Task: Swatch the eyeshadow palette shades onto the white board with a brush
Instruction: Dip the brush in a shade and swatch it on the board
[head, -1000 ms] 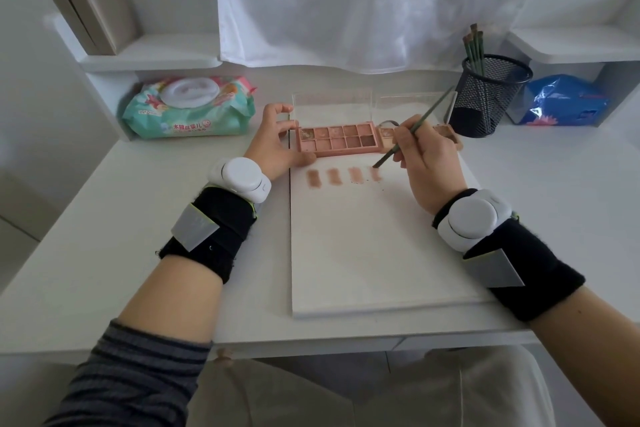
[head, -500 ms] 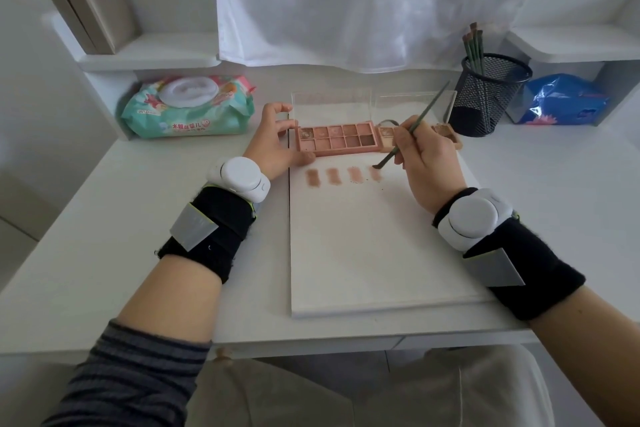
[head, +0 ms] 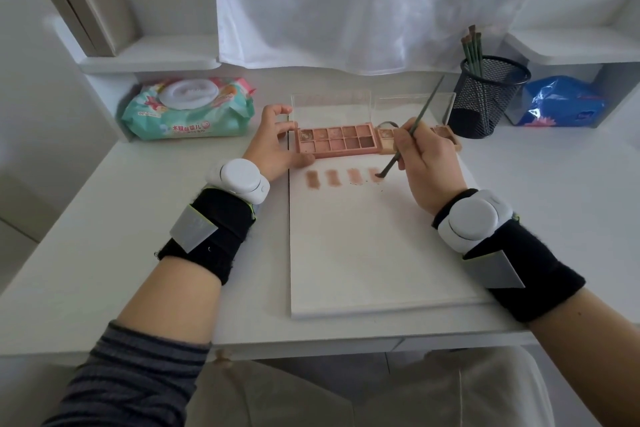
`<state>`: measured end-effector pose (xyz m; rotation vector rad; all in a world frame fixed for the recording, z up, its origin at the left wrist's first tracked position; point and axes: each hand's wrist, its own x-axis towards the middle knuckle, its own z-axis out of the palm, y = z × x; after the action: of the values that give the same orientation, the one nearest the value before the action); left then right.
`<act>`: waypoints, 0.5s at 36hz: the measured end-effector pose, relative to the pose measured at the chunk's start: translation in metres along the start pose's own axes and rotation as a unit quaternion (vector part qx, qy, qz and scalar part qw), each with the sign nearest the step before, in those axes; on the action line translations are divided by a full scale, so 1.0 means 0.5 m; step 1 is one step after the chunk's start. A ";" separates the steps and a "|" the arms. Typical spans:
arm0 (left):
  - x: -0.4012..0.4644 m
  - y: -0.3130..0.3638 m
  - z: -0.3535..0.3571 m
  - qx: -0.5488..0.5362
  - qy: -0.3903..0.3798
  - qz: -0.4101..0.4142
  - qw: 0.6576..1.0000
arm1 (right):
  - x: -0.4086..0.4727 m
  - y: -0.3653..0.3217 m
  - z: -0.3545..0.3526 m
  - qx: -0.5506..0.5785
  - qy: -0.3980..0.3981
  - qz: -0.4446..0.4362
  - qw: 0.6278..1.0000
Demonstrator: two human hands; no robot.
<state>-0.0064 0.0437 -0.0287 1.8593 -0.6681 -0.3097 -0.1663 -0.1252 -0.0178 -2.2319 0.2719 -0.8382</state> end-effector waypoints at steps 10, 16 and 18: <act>-0.002 -0.001 0.000 0.000 -0.002 0.002 1.000 | 0.000 0.005 0.005 0.028 0.010 0.003 1.000; 0.000 -0.001 0.001 0.000 -0.004 0.001 1.000 | 0.000 0.004 0.000 0.005 0.002 -0.009 1.000; 0.000 -0.002 0.001 -0.001 -0.003 0.002 1.000 | -0.002 0.003 -0.001 0.001 0.006 -0.010 1.000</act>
<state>-0.0065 0.0437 -0.0300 1.8558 -0.6749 -0.3128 -0.1677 -0.1261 -0.0190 -2.2319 0.2559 -0.8623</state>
